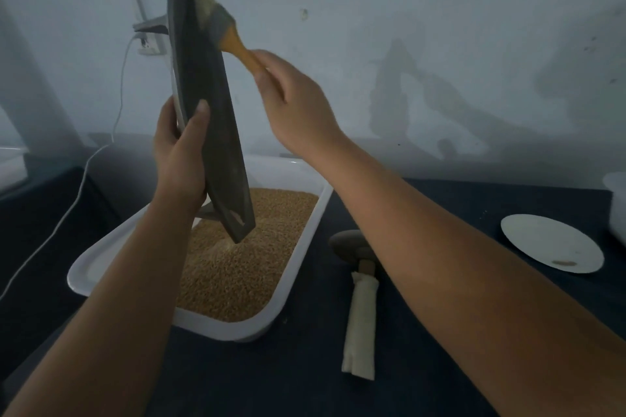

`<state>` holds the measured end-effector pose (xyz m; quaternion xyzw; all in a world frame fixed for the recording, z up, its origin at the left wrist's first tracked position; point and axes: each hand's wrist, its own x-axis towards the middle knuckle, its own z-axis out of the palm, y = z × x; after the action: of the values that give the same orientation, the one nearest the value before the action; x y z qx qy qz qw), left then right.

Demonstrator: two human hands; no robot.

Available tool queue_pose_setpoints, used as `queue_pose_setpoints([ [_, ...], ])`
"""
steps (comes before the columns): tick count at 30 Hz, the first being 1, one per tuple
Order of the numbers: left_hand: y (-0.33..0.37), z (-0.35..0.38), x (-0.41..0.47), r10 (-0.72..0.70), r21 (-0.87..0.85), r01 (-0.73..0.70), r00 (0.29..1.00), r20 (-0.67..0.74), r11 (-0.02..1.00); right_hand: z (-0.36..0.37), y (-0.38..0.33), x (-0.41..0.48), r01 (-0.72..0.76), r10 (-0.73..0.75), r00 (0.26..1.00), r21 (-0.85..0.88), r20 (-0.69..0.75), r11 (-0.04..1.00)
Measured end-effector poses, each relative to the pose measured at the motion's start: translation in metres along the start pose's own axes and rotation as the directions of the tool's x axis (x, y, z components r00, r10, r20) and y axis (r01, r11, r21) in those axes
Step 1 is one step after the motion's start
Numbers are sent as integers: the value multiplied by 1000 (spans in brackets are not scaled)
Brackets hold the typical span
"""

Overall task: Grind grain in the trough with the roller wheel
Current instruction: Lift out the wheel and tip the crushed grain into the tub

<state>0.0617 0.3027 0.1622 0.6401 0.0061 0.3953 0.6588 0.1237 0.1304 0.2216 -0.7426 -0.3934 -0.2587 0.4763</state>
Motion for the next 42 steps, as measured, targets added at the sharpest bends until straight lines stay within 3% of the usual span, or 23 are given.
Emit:
queue_pose_setpoints([
  [5,7,5,5,6,-47,-7,1000,-15,999,1,11,-41,99,-9,911,-198,413,975],
  [8,10,-1,12,61,-12,-61,998,-24,998,-26,23,-53,193,91,761,-359,642,913],
  [10,7,-5,16,120,19,-120,993,7,993,-48,28,-53,186,173,684,-399,708,898],
  [11,6,-7,17,138,37,-139,990,24,990,-56,30,-51,162,186,686,-397,703,903],
  [15,4,-2,13,187,83,-191,981,53,978,-54,27,-39,110,84,838,-318,539,942],
  [17,8,5,11,206,88,-210,977,53,974,-41,23,-44,159,55,819,-317,572,935],
  [20,15,8,15,273,102,-281,958,91,954,-37,32,-62,219,87,730,-352,678,910],
  [22,18,4,18,308,130,-323,943,128,937,-49,37,-64,209,90,749,-363,657,908],
  [26,20,6,15,335,136,-356,929,158,924,-58,34,-55,151,14,868,-290,497,945],
  [28,22,11,12,334,117,-354,929,158,928,-48,26,-54,185,9,847,-311,531,932],
  [31,25,14,11,339,133,-363,925,169,922,-45,29,-67,245,73,752,-380,655,892],
  [36,23,11,13,397,155,-437,887,235,886,-59,29,-58,189,-36,879,-277,476,942],
  [38,26,16,11,403,134,-446,878,258,885,-48,22,-58,217,-24,850,-308,526,927],
  [40,28,18,11,408,118,-453,869,279,884,-46,25,-65,257,53,774,-389,631,885],
  [42,28,14,12,424,123,-472,859,285,873,-59,32,-69,256,67,771,-404,634,878],
])
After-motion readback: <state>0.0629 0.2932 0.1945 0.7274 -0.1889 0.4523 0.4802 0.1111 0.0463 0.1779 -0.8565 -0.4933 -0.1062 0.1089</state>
